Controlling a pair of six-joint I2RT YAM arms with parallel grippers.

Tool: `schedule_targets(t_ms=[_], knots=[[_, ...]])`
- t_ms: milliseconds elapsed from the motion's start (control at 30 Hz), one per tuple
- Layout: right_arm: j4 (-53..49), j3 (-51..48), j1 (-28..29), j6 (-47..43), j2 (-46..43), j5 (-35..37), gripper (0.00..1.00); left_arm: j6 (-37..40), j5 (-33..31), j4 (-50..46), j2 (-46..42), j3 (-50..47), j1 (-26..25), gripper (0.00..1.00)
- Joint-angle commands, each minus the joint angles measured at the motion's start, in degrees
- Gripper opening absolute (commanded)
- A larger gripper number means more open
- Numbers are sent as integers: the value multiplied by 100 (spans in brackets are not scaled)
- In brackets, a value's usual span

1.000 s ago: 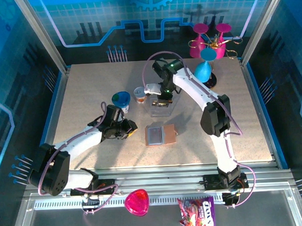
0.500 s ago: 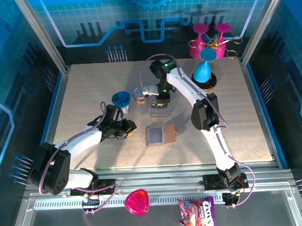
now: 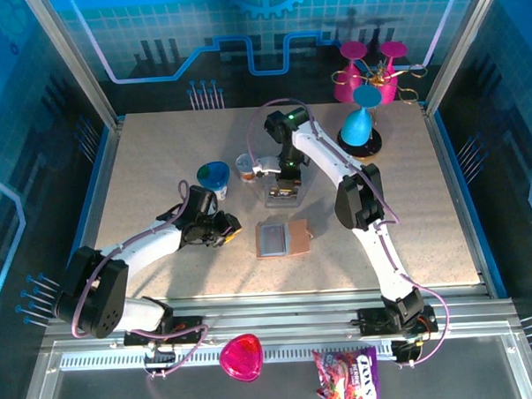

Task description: Take the credit cards out of the card holder

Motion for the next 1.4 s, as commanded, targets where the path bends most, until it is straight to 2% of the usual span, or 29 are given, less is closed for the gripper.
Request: schedule_targets(t_ms=[0, 200, 433, 600, 967, 1167, 1367], knots=[[-280, -11, -5, 12, 220, -204, 0, 58, 30, 35, 63, 45, 65, 27], [-286, -15, -5, 32, 367, -272, 0, 22, 29, 61, 70, 19, 71, 28], [-244, 33, -16, 77, 372, -237, 10, 5, 22, 49, 34, -8, 72, 27], [-67, 129, -32, 166, 147, -93, 17, 1, 25, 61, 21, 5, 78, 27], [293, 81, -31, 457, -540, 355, 21, -9, 80, 146, 47, 43, 80, 28], [851, -596, -32, 944, -1075, 146, 21, -14, 254, 344, 224, 58, 71, 28], [1872, -1883, 51, 2074, -1820, -152, 21, -19, 513, 627, 506, 129, -11, 28]])
